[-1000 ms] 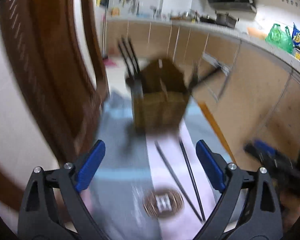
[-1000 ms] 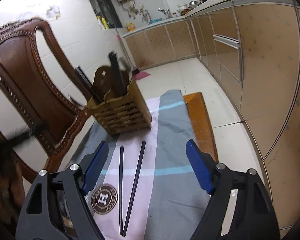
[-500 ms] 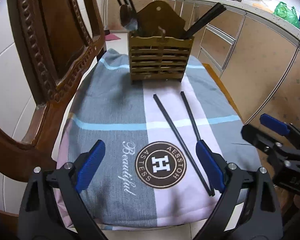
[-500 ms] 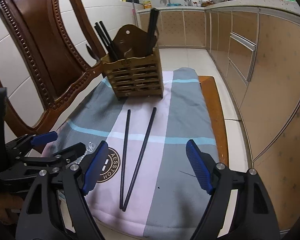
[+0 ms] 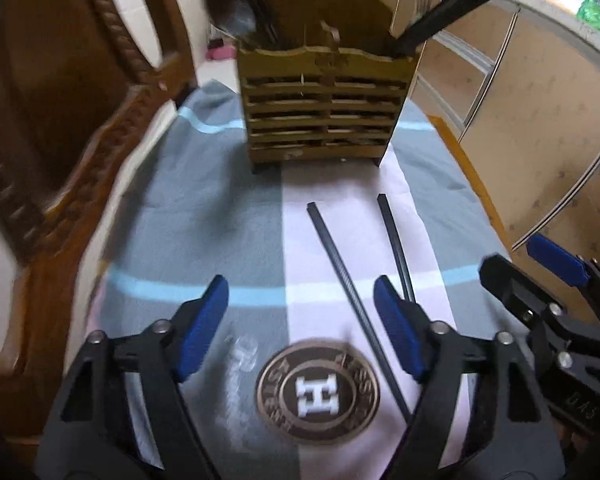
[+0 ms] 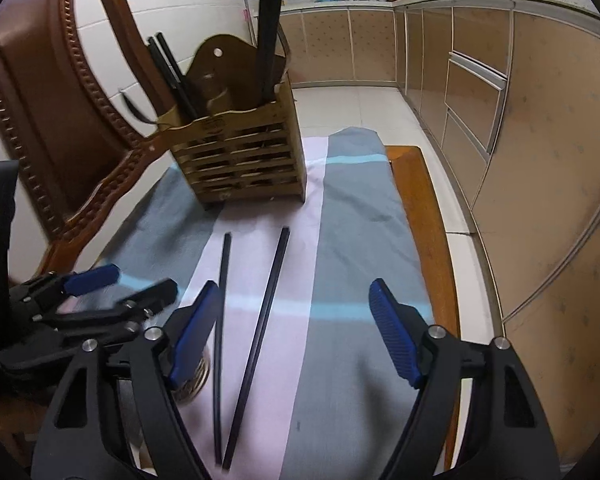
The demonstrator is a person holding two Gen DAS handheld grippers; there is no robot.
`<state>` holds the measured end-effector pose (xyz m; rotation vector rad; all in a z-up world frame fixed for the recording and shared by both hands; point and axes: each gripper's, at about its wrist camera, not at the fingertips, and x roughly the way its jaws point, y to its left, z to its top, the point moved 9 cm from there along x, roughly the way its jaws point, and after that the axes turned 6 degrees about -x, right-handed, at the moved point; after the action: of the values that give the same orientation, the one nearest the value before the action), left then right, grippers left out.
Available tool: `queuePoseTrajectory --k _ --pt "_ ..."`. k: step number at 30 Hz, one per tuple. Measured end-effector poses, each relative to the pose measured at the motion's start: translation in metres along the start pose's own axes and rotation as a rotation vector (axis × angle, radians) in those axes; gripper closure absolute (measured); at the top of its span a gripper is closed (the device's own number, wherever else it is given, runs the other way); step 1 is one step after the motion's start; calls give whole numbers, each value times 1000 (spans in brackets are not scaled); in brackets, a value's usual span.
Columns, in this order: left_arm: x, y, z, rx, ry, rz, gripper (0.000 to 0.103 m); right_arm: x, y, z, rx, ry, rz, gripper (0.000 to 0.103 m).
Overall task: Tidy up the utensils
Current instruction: 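Grasp a black chopstick with the left tool while the right tool grasps the other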
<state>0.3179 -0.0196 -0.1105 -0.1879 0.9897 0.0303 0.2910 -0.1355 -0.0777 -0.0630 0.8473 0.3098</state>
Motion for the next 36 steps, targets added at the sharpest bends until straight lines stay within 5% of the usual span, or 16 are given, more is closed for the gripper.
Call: queuePoseTrajectory --k 10,18,23,28,33,36 --pt "68 13 16 -71 156 20 60 81 9 17 -12 112 40 65" --pt "77 19 25 -3 126 61 69 123 22 14 -51 198 57 88" --pt "75 40 30 -11 120 41 103 126 25 17 -76 204 39 92" --pt "53 57 35 1 87 24 103 104 19 32 -24 150 88 96" --pt "-15 58 51 29 -45 -15 103 33 20 58 -14 0 139 96" --pt "-41 52 47 29 -54 -62 103 -6 10 61 12 -70 143 96"
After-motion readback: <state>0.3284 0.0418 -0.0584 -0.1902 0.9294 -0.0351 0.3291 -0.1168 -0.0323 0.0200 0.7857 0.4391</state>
